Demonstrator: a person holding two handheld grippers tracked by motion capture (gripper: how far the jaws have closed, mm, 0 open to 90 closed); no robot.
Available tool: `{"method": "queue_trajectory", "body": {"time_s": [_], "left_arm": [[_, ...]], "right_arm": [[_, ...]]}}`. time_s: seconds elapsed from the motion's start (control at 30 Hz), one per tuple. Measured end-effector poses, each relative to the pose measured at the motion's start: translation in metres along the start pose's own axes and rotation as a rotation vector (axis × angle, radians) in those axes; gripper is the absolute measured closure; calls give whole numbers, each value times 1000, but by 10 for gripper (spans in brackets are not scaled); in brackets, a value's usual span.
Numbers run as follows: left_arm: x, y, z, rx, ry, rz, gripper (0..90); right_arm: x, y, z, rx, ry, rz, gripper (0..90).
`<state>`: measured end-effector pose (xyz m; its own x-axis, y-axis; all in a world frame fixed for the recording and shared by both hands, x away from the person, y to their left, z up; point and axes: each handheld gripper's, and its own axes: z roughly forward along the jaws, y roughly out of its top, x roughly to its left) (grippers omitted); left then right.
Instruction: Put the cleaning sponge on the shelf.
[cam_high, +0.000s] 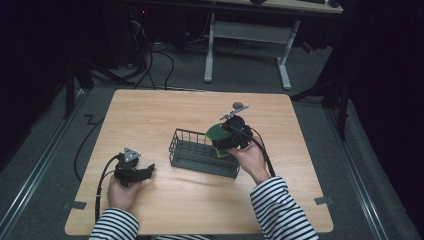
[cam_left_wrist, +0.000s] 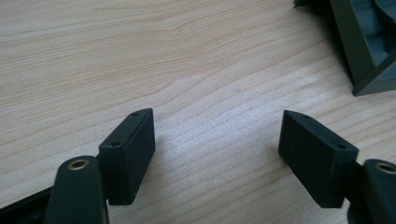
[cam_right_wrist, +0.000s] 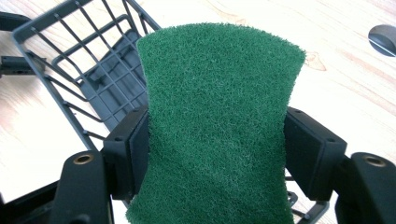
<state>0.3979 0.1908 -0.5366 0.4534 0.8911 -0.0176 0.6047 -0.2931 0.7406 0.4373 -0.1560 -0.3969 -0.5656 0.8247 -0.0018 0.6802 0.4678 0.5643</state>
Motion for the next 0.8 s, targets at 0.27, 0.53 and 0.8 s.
{"method": "queue_trajectory", "body": {"time_s": [0.27,0.53,0.8], "left_arm": [[0,0,1,-3,0,-2,281],[1,0,1,-4,-1,-4,281],[0,1,1,-3,-1,-3,281]], "right_arm": [[-4,-4,7,35,6,12,307],[-3,-3,8,59,-2,5,300],[-2,-5,8,67,-4,-4,291]]}}
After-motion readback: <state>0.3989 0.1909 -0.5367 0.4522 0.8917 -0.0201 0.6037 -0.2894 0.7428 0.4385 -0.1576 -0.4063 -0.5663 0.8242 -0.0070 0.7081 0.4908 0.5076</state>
